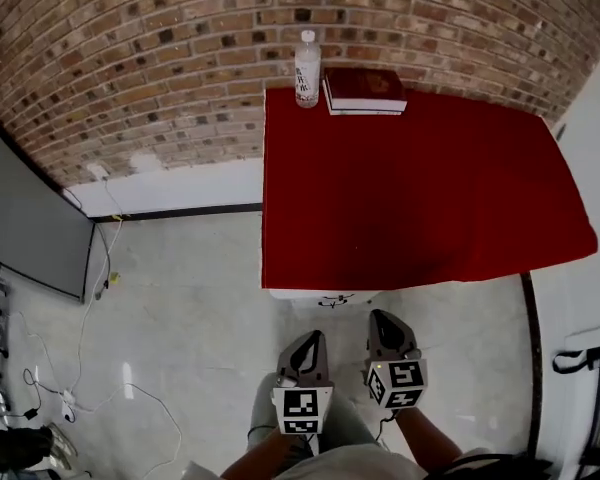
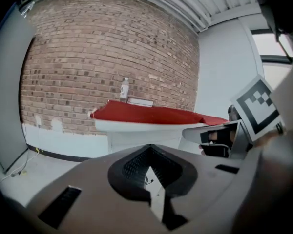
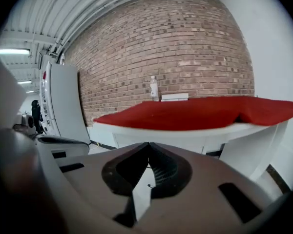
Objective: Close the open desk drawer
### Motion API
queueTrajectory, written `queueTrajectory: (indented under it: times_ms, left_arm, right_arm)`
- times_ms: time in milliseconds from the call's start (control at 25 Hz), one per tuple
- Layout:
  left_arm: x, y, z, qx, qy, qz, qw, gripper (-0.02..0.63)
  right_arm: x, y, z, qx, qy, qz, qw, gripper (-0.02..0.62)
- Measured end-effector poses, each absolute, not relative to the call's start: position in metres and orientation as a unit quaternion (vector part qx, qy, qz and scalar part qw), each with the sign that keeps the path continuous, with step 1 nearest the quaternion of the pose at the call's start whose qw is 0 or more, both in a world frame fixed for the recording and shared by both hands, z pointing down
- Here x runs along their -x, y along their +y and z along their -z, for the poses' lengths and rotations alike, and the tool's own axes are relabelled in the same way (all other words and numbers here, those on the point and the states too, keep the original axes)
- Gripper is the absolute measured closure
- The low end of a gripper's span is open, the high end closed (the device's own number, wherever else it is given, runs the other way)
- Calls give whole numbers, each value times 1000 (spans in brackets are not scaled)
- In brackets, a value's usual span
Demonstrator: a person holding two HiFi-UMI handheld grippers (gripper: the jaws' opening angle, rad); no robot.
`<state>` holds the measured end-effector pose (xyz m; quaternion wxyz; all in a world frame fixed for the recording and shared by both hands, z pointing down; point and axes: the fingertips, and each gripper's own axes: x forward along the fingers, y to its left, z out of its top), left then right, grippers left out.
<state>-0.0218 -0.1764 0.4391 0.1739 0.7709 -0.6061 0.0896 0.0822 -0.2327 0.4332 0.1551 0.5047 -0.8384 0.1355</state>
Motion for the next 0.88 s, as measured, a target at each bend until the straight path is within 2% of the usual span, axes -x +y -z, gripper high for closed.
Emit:
queueTrajectory:
  times_ms: [240,480,880]
  left_arm:
    - [23,-161,-315,-766,-613,-82,175,598]
    - [17,-147,-233,-764,-616,-66,178,598]
    - [1,-125,-192,-772,-611,-55,168,598]
  right_arm:
    - [-102,-214,-319,-517,-830,-144,151,597]
    - [-123,-203,-244,-530,-821,-150,150,597]
    - [-157,-182,-193,-560,-808,-154,98,597]
